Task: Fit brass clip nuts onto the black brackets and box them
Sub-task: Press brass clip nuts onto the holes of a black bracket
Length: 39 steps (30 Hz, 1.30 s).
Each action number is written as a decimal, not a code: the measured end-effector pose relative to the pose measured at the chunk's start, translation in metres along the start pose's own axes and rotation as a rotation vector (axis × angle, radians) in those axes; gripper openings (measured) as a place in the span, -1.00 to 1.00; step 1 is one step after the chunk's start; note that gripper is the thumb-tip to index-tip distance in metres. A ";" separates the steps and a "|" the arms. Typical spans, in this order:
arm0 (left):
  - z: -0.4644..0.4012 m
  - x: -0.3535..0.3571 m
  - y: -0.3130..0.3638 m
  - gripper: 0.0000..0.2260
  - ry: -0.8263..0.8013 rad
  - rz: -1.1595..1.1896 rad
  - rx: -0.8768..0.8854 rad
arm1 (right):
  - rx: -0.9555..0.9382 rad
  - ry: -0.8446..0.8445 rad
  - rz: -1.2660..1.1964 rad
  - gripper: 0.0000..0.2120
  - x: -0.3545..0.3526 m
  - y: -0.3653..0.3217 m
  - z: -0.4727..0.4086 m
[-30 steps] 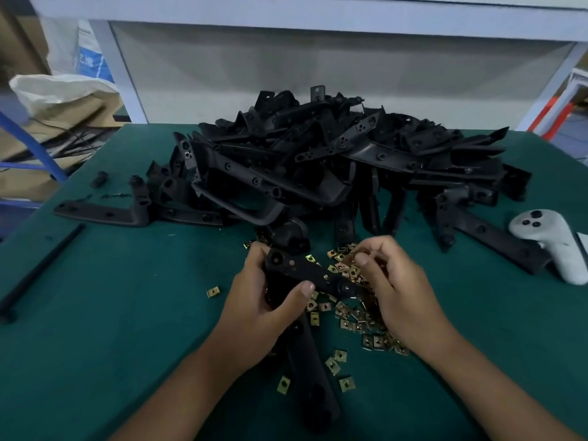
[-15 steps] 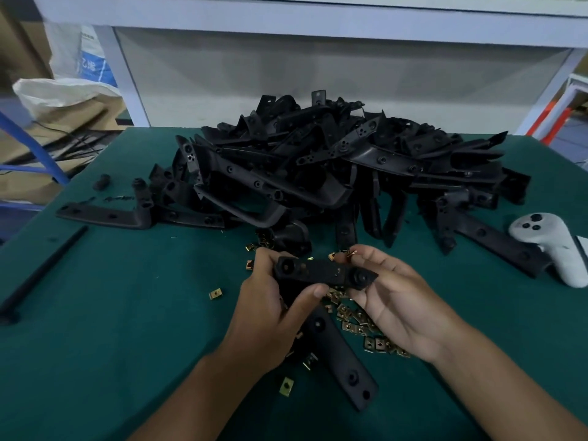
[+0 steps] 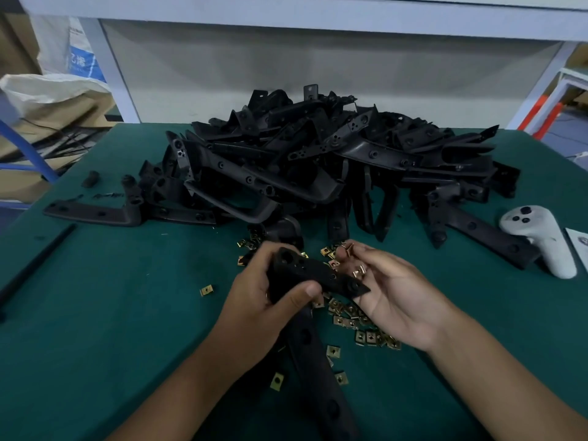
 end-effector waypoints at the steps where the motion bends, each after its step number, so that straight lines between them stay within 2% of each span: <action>1: 0.001 0.004 -0.002 -0.81 -0.042 -0.036 -0.018 | 0.002 -0.017 0.006 -0.74 0.001 0.000 0.001; 7: 0.003 0.002 -0.006 -0.73 -0.122 -0.351 -0.019 | -0.065 -0.035 0.261 -0.74 0.002 -0.003 0.004; 10: 0.002 0.006 -0.001 -0.76 -0.186 -0.386 0.049 | -0.070 -0.053 0.379 -0.81 0.003 -0.001 0.006; 13: 0.001 0.007 -0.004 -0.78 -0.186 -0.240 -0.030 | -0.115 -0.069 0.502 -0.90 0.008 -0.001 0.011; 16: 0.001 0.002 -0.010 -0.70 -0.117 -0.107 -0.111 | -0.181 -0.072 0.663 -0.87 0.012 -0.005 0.015; 18: 0.001 0.001 -0.010 -0.68 -0.096 -0.072 -0.099 | -0.217 -0.085 0.709 -0.88 0.011 -0.006 0.016; 22: -0.001 0.000 -0.009 -0.74 -0.063 0.035 -0.084 | -0.223 -0.113 0.691 -0.96 0.011 -0.007 0.016; 28: -0.002 0.000 -0.008 -0.74 -0.065 0.097 -0.098 | -0.283 -0.066 0.765 -0.93 0.009 -0.009 0.015; 39: -0.002 0.004 -0.005 -0.72 -0.077 0.188 -0.103 | -0.302 -0.098 0.760 -0.93 0.013 -0.009 0.016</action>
Point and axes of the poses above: each hand's wrist, its own z-axis away from the middle knuckle, its own x-axis out of the palm, y = z × x, the point moved 5 cm from there along -z, towards the middle knuckle, and after that the axes turned 8 degrees about z, right-handed, at the moved point
